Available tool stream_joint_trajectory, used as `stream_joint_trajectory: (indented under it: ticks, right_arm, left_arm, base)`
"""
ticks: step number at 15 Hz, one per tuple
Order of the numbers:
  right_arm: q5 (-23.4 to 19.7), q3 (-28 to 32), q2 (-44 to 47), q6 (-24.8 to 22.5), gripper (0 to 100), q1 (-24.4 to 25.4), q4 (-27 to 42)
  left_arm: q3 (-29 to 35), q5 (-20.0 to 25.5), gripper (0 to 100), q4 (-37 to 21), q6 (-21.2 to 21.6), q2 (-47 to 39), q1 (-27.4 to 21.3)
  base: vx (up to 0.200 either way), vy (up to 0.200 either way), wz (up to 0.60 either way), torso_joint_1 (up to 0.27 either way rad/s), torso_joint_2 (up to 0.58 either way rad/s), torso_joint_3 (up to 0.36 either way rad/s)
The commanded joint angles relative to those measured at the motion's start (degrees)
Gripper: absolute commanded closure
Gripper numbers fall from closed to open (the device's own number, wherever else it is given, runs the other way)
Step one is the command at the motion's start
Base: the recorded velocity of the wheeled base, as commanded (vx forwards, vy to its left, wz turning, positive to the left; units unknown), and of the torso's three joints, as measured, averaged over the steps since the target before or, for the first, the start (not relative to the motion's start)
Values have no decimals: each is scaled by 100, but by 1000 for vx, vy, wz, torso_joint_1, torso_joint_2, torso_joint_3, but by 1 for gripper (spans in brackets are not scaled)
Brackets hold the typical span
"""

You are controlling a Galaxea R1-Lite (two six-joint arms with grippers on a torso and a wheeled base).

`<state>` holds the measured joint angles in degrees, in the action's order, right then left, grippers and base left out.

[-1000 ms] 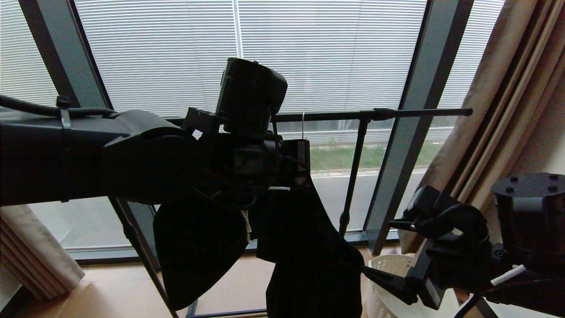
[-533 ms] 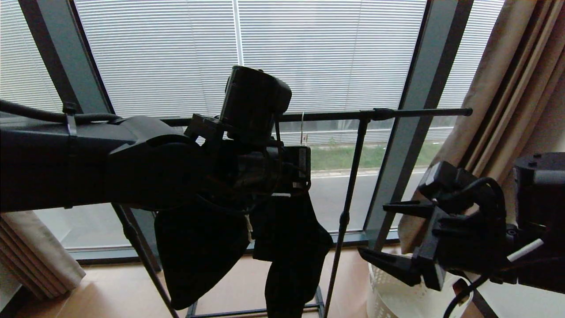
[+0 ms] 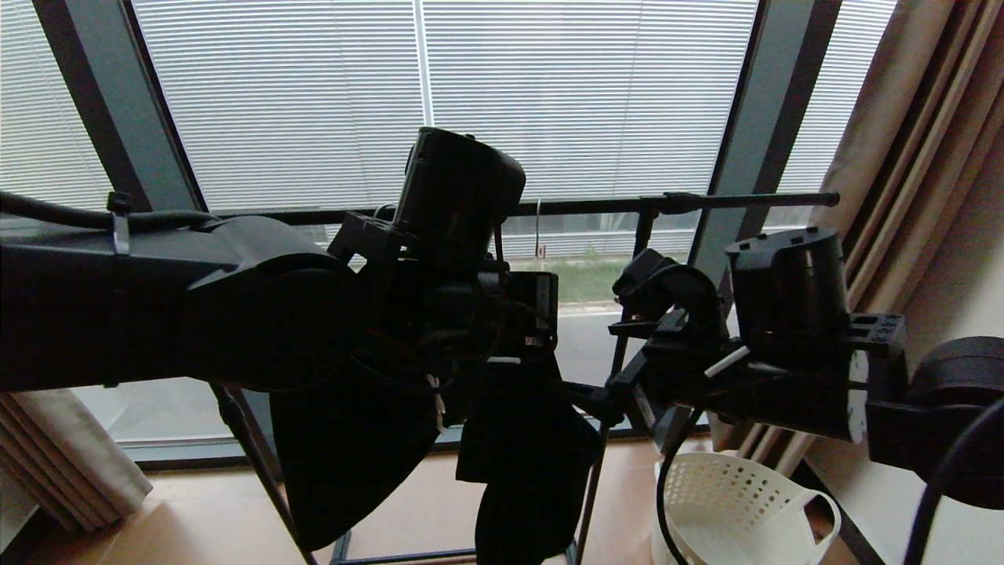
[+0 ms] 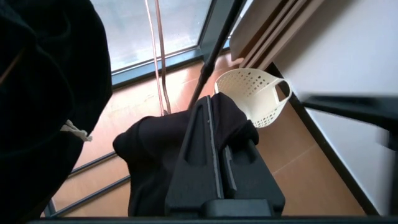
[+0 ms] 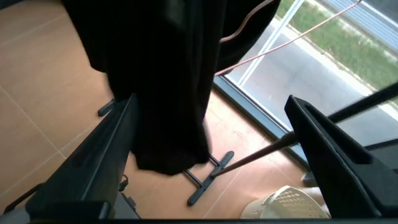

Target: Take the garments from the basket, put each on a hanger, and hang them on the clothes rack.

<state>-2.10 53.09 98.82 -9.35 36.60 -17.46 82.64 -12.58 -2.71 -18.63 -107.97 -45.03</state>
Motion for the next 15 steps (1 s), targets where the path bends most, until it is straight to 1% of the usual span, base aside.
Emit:
stream_joint_trajectory:
  ticks: [1, 5, 7, 10, 12, 15]
  right_arm:
    - [-1, 87, 533, -5, 0, -118, -162]
    - [-1, 105, 1061, -5, 0, -267, -557]
    - [-1, 149, 1236, -5, 0, -320, -619]
    - [-10, 158, 1298, -5, 0, -337, -619]
    - [-1, 202, 1403, 3, 0, -364, -759]
    - [-1, 202, 1395, 21, 0, -645, -794]
  left_arm:
    - [-20, 1, 100, -2, -9, 31, -14]
    - [-29, 10, 100, -2, -9, 75, -14]
    - [-37, 19, 100, -11, -9, 75, -14]
    - [-37, 19, 100, -11, -9, 75, -14]
    - [-46, 28, 100, -19, -9, 75, -14]
    - [-178, 36, 100, -11, -18, 162, -6]
  base:
    - [0, 0, 0, 0, 0, 0]
    - [0, 0, 0, 0, 0, 0]
    - [0, 0, 0, 0, 0, 0]
    - [0, 0, 0, 0, 0, 0]
    - [0, 0, 0, 0, 0, 0]
    - [0, 0, 0, 0, 0, 0]
